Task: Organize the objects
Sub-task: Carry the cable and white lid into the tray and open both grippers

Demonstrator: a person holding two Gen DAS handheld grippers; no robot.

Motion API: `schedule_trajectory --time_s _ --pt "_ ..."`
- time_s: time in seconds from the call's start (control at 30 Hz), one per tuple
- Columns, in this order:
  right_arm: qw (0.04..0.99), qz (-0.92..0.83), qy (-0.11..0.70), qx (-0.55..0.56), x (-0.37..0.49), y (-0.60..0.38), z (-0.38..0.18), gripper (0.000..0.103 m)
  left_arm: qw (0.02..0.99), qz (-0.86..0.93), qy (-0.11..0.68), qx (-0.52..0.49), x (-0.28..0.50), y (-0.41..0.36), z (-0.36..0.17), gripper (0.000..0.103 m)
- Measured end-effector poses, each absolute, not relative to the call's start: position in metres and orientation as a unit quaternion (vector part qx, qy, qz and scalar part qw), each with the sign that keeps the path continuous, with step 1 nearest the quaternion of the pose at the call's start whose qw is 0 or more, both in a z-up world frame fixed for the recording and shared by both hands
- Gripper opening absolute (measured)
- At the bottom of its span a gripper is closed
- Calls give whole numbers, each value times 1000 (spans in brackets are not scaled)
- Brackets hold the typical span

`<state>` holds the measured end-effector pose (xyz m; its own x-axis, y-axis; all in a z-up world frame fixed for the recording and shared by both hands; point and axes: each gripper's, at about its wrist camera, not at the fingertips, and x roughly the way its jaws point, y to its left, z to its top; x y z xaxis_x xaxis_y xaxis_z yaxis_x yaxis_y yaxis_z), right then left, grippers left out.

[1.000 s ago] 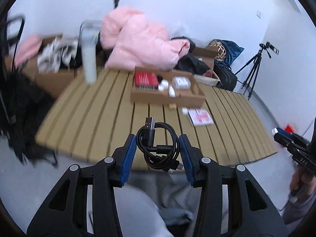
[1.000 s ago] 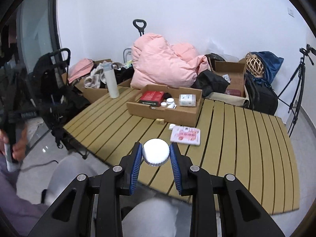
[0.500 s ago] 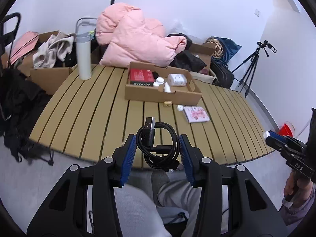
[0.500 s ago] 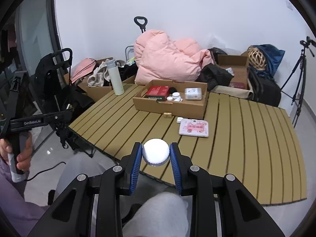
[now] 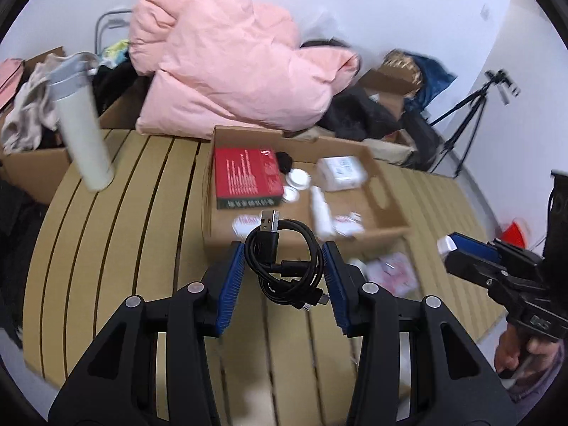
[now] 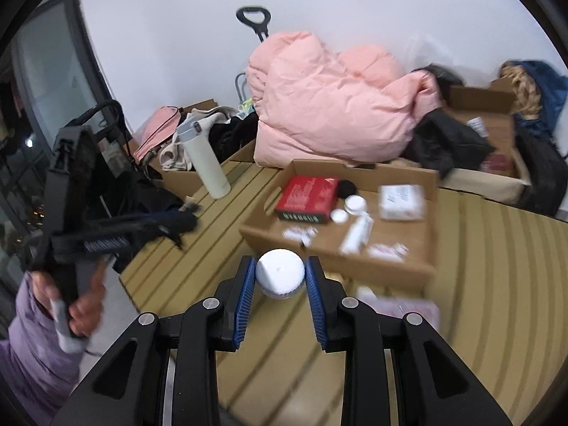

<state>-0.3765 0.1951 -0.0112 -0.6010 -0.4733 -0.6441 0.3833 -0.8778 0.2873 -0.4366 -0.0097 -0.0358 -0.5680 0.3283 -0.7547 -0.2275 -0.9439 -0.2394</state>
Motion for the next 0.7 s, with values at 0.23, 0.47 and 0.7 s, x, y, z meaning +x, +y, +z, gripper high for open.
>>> schedule_trajectory --time_s 0.23,0.47,0.7 --pt "221 -846 -129 468 -509 173 -98 32 140 854 -51 -499 -527 -3 -112 41" --pt "216 -811 -185 512 -554 160 -148 32 142 864 -50 -480 -527 -16 -123 51" --pt "201 -826 -180 495 -540 168 -123 85 126 887 -27 -443 -498 -26 -72 58"
